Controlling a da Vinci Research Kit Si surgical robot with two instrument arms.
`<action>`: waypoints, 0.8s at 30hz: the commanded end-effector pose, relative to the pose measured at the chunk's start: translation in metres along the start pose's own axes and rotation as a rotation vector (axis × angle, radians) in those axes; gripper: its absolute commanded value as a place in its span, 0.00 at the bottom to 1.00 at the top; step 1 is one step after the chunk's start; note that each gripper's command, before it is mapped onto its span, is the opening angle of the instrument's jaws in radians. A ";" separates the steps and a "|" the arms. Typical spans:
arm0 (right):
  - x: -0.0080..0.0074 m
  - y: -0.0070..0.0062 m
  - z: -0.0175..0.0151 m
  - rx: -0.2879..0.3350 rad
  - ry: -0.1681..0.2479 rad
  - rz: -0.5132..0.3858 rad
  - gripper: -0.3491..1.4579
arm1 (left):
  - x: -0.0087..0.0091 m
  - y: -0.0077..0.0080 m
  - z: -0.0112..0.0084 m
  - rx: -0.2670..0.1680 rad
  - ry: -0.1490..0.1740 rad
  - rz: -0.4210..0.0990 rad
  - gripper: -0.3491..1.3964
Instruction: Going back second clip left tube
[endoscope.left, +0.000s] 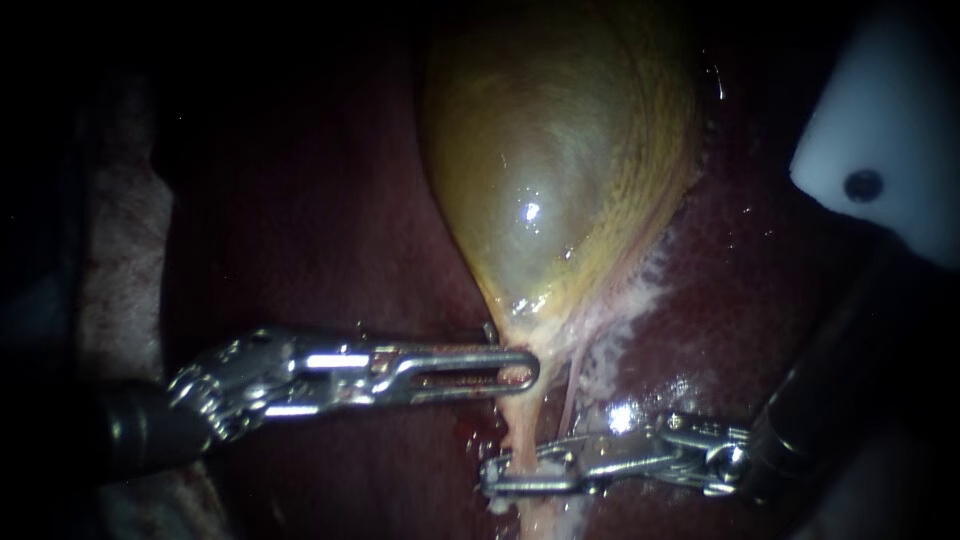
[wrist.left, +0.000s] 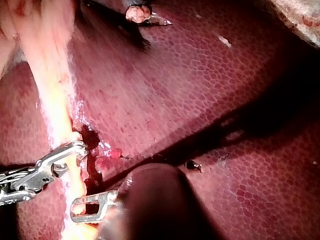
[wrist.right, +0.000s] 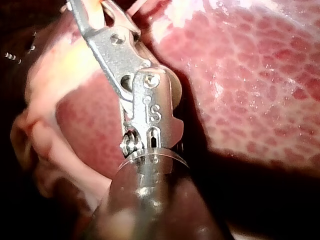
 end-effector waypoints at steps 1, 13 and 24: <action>0.0000 0.0000 0.0000 0.000 0.000 0.000 0.01 | 0.0000 0.0000 0.0000 0.000 0.000 0.000 0.00; 0.0000 -0.0001 0.0001 0.000 0.000 0.000 0.02 | 0.0000 0.0000 0.0000 0.000 0.000 0.000 0.00; 0.0000 -0.0001 0.0001 0.000 0.000 0.000 0.03 | 0.0000 0.0000 -0.0001 0.000 0.000 0.000 0.00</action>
